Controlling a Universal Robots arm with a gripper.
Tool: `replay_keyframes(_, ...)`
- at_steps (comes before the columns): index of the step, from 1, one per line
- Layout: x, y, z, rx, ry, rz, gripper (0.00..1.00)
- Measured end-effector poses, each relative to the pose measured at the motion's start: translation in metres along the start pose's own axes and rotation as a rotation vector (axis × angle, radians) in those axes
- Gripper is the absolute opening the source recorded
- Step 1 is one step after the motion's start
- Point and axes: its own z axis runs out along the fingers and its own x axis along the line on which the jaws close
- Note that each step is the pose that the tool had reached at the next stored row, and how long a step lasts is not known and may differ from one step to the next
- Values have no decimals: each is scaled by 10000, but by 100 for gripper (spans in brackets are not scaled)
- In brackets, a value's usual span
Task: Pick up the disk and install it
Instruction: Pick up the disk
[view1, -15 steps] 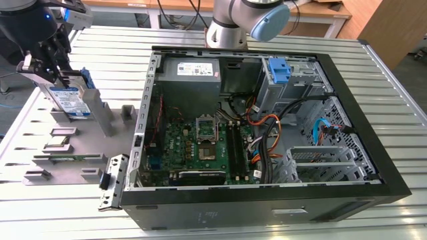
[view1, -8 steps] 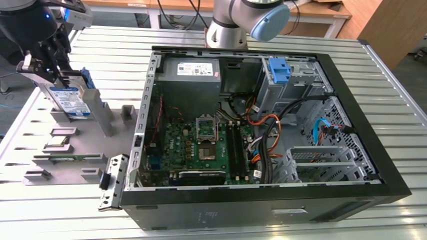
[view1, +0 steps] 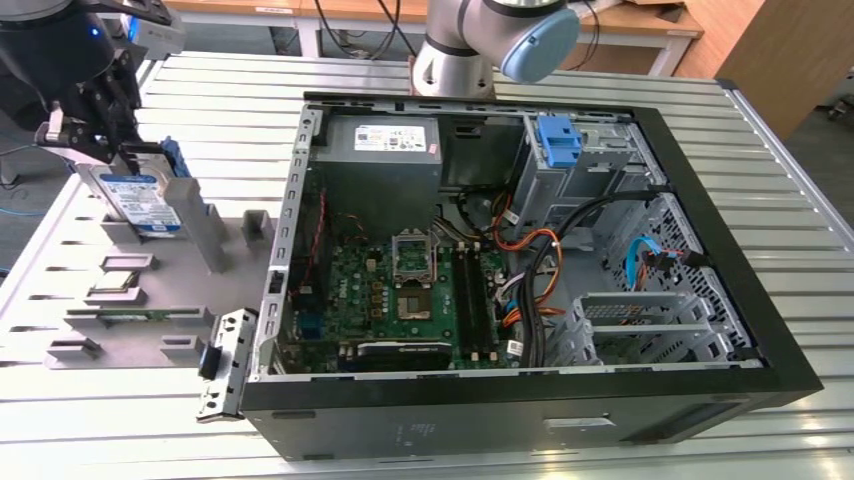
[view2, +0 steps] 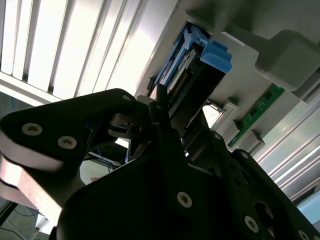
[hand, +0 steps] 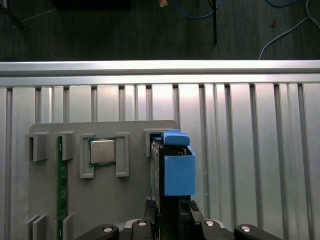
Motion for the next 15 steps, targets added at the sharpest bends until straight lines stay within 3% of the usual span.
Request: replay_keyframes(15, -3, 2, -37, -1, 0, 0, 35)
